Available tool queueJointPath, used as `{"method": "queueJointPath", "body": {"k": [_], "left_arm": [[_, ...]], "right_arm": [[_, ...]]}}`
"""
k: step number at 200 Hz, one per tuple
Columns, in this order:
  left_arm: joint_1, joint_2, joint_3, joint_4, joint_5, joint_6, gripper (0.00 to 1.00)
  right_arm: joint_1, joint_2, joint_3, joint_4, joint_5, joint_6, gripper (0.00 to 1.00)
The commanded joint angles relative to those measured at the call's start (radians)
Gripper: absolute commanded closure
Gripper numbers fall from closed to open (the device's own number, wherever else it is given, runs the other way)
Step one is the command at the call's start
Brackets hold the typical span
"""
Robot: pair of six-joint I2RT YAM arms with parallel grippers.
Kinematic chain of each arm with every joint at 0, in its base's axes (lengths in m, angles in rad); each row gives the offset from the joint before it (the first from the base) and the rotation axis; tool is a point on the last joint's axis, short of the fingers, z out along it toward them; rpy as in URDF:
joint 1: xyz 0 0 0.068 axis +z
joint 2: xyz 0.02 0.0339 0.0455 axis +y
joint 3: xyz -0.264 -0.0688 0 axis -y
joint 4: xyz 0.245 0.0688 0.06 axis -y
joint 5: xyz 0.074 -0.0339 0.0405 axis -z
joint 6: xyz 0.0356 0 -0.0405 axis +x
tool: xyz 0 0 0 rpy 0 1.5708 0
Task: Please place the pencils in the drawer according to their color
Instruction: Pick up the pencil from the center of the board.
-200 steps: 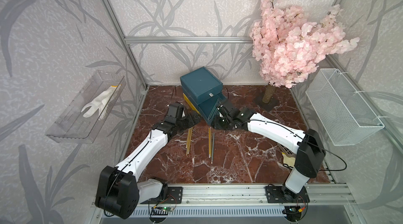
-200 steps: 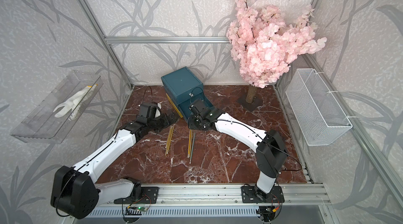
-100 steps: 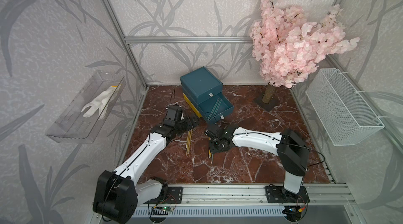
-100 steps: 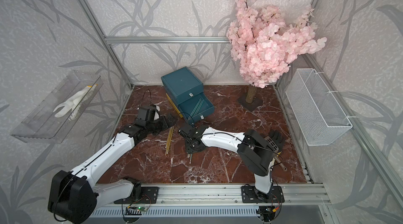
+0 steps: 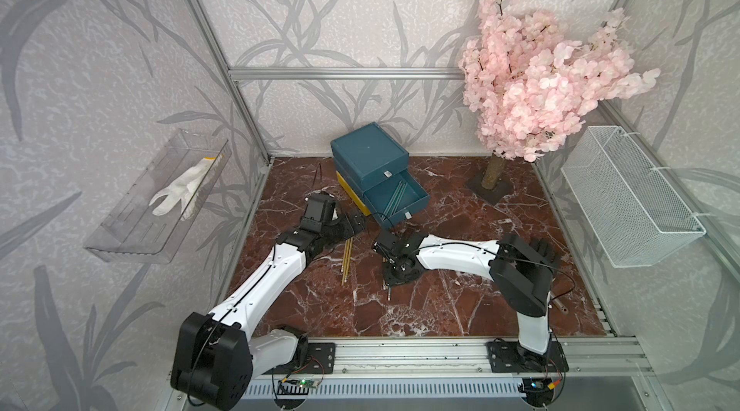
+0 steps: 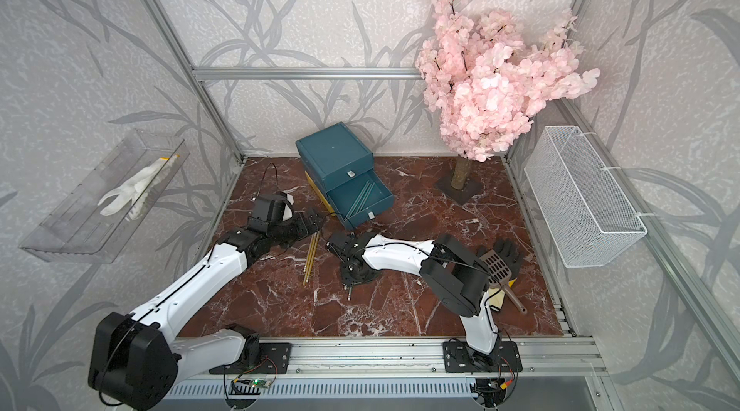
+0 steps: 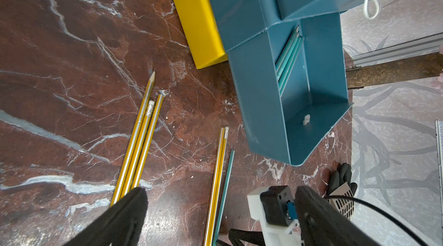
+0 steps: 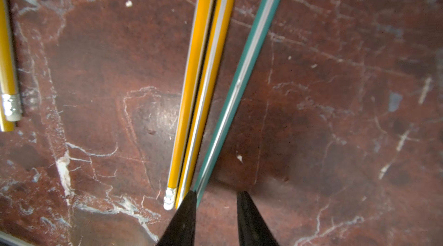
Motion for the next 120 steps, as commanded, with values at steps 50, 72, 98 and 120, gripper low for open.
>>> {"method": "queueJointPath", "body": {"k": [50,72,98,120], "left_arm": [[0.006,0.007,0.002,-0.008,-0.006,0.015,0.00],[0.006,0.005,-0.001,-0.006,-0.006,0.017,0.00],[0.006,0.003,-0.002,-0.007,-0.007,0.016,0.00],[0.006,0.005,0.002,-0.008,-0.007,0.015,0.00]], "right_arm": [[0.005,0.052,0.041,-0.033,-0.003,-0.018,0.70],[0.005,0.053,0.035,-0.063,0.021,-0.023,0.72],[0.004,0.045,0.021,-0.110,0.065,-0.030,0.74],[0.003,0.025,-0.003,-0.138,0.107,-0.031,0.75]]}}
